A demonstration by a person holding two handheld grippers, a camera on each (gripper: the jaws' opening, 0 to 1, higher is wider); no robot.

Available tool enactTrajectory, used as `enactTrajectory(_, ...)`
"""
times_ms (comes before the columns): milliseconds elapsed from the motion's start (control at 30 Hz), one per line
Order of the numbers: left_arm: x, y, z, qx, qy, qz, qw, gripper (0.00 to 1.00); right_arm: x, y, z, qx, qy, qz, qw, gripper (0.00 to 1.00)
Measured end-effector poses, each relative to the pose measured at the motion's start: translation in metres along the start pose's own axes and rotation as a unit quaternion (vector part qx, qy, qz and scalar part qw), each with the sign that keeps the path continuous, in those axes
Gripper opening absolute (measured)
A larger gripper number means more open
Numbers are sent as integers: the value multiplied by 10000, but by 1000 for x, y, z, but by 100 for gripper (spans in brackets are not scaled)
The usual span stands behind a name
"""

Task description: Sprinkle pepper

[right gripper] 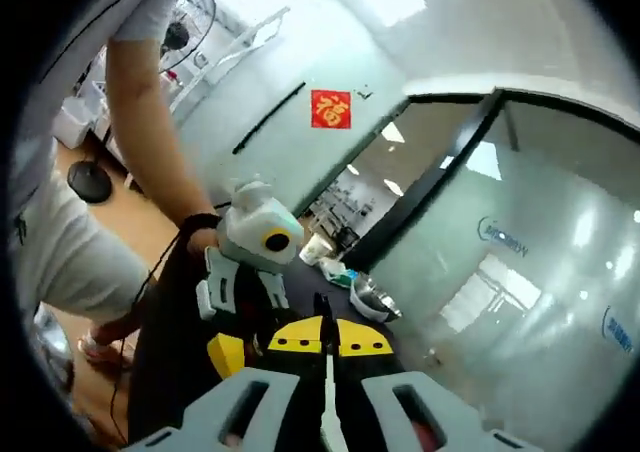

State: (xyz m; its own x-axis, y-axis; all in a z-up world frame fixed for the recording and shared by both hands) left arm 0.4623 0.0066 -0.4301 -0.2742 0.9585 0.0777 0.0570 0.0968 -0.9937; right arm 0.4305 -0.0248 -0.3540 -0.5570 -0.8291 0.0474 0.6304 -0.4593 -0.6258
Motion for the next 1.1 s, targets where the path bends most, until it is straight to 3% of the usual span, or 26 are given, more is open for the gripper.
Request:
enactTrajectory(67, 0, 0, 1, -48, 11, -1, 10000, 20, 1, 0, 1, -256, -67, 11, 9997, 0)
enactTrajectory(300, -1, 0, 1, -77, -16, 3, 10000, 20, 5, 6, -11, -22, -545, -131, 9984, 3)
enactTrajectory(433, -1, 1, 0, -112, -18, 2, 9999, 20, 15, 1, -12, -402, -885, -21, 9953, 8)
enactTrajectory(533, -1, 1, 0, -104, -31, 1, 9999, 20, 21, -3, -10, -1030, -924, 134, 9903, 14)
enactTrajectory(600, -2, 1, 0, -90, -43, 2, 9999, 20, 23, -6, -5, -1649, -856, 363, 9819, 11)
enactTrajectory(700, -2, 2, 0, -86, -68, 11, 9999, 20, 22, -11, 11, -3121, -474, 907, 9445, 3)
enactTrajectory(733, -2, 2, 0, -83, -72, 12, 9999, 20, 19, -10, 14, -3342, -233, 933, 9376, 1)
enactTrajectory(800, -2, 1, 1, -60, -79, 11, 10000, 20, 11, -9, 8, -3326, -323, 918, 9380, 1)
enactTrajectory(833, -2, 2, 0, -42, -81, 9, 10000, 20, 5, -9, 1, -3350, -469, 784, 9378, 2)
enactTrajectory(900, -2, 2, 0, -32, -83, 8, 10000, 20, -7, -4, -6, -3258, -441, 564, 9427, 1)
enactTrajectory(967, -2, 2, 0, -29, -88, 6, 10000, 20, -9, -14, -4, -3465, -420, 765, 9340, 1)
enactTrajectory(1000, -2, 2, 1, -35, -93, 4, 10000, 20, -14, -7, 0, -3562, -365, 609, 9317, 0)
enactTrajectory(1100, -2, 2, -1, -49, -95, 5, 9999, 20, -16, -3, 0, -3403, -410, 333, 9388, 0)
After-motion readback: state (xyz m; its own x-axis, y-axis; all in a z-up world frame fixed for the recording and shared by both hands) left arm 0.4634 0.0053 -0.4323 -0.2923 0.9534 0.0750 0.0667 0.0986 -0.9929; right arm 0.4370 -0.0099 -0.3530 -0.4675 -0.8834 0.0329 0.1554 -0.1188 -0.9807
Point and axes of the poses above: the point that each gripper's makers call its tool centre point, and the gripper's own axes: x roughly backward along the fingers, z roughly to its right, y roughly out of its underside, the point moved 3 cm from there along x, roughly backward along the fingers, and after that the axes turned 2 degrees about -x, right-handed, at the moved point
